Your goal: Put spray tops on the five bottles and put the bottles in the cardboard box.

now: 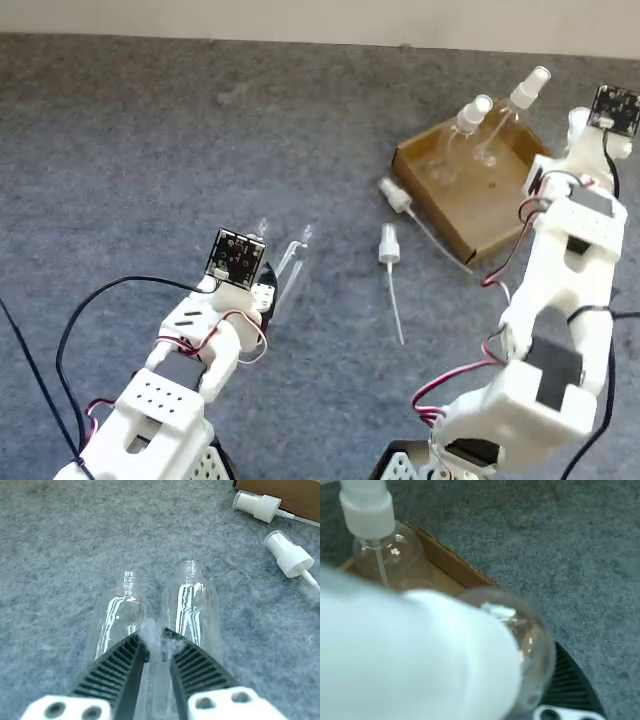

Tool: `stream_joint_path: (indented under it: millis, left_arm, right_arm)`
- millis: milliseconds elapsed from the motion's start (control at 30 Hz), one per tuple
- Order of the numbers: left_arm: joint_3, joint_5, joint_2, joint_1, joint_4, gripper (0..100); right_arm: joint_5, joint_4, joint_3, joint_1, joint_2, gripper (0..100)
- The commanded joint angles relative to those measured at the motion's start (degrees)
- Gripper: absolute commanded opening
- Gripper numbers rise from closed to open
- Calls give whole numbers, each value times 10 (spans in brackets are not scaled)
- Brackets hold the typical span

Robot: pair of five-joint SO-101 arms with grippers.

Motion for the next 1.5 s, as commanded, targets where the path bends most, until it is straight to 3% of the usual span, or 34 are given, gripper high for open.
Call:
stream_joint_path:
  millis: [0,267,633,1467]
  left_arm:
    - [-5,-7,-4,-7,-9,5]
    - [-5,-7,-3,-7,-9,5]
    - [-5,-7,-2,-7,-9,5]
    - [-5,-7,-2,-7,-9,5]
  right_arm:
    - [-35,33,-106,0,27,173]
    - [-43,87,-230,-20,118,173]
    - [-68,134,-254,-36,130,173]
    - [-75,91,-244,-38,136,173]
